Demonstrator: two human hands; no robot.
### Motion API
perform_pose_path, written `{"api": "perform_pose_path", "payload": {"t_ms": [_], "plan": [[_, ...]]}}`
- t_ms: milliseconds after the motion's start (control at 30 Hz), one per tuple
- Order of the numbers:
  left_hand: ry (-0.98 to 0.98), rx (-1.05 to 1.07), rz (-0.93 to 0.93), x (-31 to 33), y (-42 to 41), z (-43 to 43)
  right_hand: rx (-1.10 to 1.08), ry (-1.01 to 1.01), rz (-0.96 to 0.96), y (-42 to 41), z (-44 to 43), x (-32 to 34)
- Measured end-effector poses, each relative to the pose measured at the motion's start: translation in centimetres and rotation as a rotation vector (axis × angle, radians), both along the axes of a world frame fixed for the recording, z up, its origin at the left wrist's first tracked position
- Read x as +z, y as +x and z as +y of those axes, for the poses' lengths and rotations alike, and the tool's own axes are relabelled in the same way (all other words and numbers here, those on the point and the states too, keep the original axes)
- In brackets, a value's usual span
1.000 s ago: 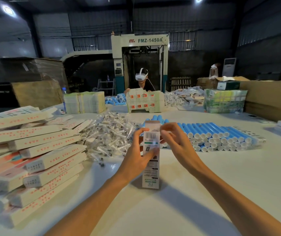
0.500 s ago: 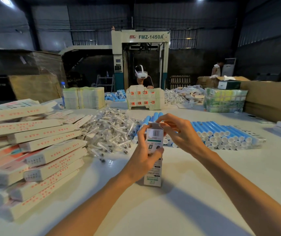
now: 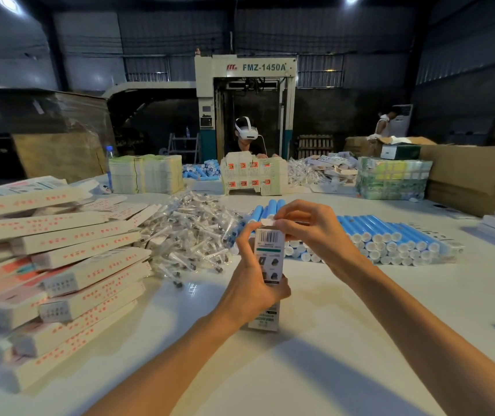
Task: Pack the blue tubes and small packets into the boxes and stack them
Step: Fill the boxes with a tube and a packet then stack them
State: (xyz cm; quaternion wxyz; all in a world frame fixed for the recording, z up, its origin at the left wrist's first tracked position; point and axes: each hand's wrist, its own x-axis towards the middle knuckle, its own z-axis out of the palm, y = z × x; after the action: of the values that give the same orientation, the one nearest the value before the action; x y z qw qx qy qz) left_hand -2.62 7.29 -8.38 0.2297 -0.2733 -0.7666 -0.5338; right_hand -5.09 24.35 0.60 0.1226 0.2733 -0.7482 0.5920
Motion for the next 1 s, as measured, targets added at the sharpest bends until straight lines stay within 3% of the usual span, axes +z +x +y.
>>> {"api": "perform_pose_path", "payload": {"t_ms": [500,733,1000], "plan": [[0.063,0.002,-0.069,0.4,0.4,0.0,0.029,-0.009,-0.086,0.7,0.3,-0.1],[0.046,0.014,-0.045,0.3,0.5,-0.4,0.008,0.075,-0.02,1.0,-0.2,0.1],[0.057,-0.001,-0.067,0.7,0.5,-0.3,0.053,0.022,0.084,2.3,-0.5,-2.5]]}}
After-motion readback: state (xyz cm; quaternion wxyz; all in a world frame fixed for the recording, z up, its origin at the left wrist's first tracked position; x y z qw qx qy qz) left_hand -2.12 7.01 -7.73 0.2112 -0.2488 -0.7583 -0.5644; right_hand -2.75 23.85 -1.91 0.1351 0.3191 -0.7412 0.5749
